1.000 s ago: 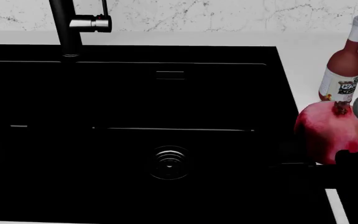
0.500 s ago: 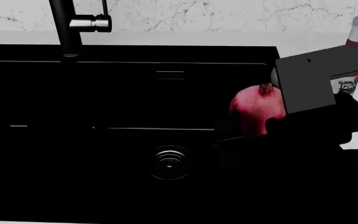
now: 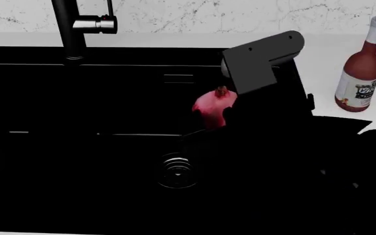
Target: Pick the pomegranate from the counter and place it in the sink
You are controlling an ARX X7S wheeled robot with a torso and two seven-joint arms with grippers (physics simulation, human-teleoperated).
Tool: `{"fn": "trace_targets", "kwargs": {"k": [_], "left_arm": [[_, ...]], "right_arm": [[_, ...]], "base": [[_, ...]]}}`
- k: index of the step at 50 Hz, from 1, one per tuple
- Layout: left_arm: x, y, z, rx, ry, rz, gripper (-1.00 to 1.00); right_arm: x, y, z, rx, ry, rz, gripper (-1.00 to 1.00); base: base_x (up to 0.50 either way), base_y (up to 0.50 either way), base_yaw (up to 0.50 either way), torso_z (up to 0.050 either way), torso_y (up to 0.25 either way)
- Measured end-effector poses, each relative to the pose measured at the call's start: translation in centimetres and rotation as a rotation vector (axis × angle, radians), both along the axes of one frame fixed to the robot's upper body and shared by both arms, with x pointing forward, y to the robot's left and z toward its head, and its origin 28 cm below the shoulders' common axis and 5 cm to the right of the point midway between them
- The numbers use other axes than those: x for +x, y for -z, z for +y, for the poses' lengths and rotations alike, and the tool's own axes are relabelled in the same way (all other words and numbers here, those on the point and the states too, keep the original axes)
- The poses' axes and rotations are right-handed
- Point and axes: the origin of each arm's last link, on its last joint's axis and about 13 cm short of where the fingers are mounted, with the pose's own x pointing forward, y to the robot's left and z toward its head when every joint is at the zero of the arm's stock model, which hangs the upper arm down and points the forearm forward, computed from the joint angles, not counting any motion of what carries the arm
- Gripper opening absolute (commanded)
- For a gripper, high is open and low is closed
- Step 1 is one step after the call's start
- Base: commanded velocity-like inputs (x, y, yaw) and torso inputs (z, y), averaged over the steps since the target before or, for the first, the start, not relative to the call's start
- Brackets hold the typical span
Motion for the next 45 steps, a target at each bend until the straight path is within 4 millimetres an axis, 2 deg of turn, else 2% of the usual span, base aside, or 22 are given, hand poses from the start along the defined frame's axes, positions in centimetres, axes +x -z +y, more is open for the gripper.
{"fn": "trace_targets", "kwargs": {"k": [31,45], "left_arm": [[0.1,0.2,-0.1,0.002,0.006,0.008,1.0],[0.0,0.3,-0.2,0.001,0.01,0.01,1.0]], "right_arm": [[4.6,4.6,2.6,-0.042,-0.086,0.155,-1.0],[6.0,7.5,3.9,-0.082,-0.115,0.234,-1.0]], "base": [[0.0,0.0,0.0,0.0,0.0],[0.0,0.0,0.0,0.0,0.001]]}}
